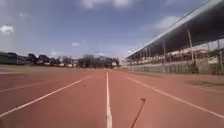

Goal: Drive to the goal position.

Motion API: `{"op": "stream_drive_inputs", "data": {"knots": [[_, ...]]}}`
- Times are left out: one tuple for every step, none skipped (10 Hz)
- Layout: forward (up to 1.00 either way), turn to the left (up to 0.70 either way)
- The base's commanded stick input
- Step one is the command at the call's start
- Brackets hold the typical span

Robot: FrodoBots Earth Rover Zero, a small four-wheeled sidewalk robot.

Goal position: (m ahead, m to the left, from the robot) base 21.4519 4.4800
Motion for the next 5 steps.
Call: {"op": "stream_drive_inputs", "data": {"knots": [[0.7, 0.0], [0.7, 0.0], [0.7, 0.0], [0.7, 0.0], [0.7, 0.0]]}}
